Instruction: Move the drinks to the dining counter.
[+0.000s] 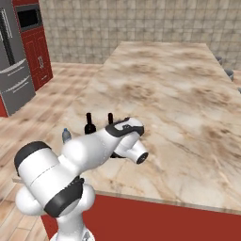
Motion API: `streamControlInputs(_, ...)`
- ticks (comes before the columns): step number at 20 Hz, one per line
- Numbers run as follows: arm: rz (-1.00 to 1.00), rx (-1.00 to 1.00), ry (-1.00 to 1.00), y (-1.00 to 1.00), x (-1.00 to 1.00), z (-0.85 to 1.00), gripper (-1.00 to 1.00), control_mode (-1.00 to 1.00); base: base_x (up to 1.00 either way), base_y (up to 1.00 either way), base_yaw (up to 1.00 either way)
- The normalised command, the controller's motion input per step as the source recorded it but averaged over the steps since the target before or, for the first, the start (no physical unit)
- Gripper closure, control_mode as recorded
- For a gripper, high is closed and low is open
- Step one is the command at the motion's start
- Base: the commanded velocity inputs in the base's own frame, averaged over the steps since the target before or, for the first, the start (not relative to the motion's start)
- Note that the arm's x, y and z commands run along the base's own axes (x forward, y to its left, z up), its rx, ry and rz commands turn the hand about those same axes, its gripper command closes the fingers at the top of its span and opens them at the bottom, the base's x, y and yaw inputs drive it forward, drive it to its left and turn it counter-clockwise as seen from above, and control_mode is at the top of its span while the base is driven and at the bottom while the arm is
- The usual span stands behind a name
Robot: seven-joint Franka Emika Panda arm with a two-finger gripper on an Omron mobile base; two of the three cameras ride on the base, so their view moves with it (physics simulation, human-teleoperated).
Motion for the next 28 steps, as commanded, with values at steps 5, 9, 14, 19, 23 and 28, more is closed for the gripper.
streamControlInputs(5, -0.01, 0.00, 0.00, 0.03, -0.04, 0.00, -1.00, -1.00, 0.00, 0.00, 0.00)
streamControlInputs(9, -0.04, 0.00, 0.00, 0.00, -0.18, 0.15, -1.00, -1.00, 0.00, 0.00, 0.00)
streamControlInputs(14, -0.05, 0.00, -0.01, -0.03, -0.32, 0.31, -1.00, -1.00, 0.00, 0.00, 0.00)
streamControlInputs(19, -0.04, 0.00, -0.07, -0.01, -0.49, 0.66, -1.00, -1.00, 0.00, 0.00, 0.00)
streamControlInputs(23, -0.03, 0.00, -0.04, 0.00, -0.58, 0.97, -1.00, -1.00, 0.00, 0.00, 0.00)
streamControlInputs(28, -0.06, -0.04, 0.01, -0.04, -0.76, 0.81, -1.00, -1.00, 0.00, 0.00, 0.00)
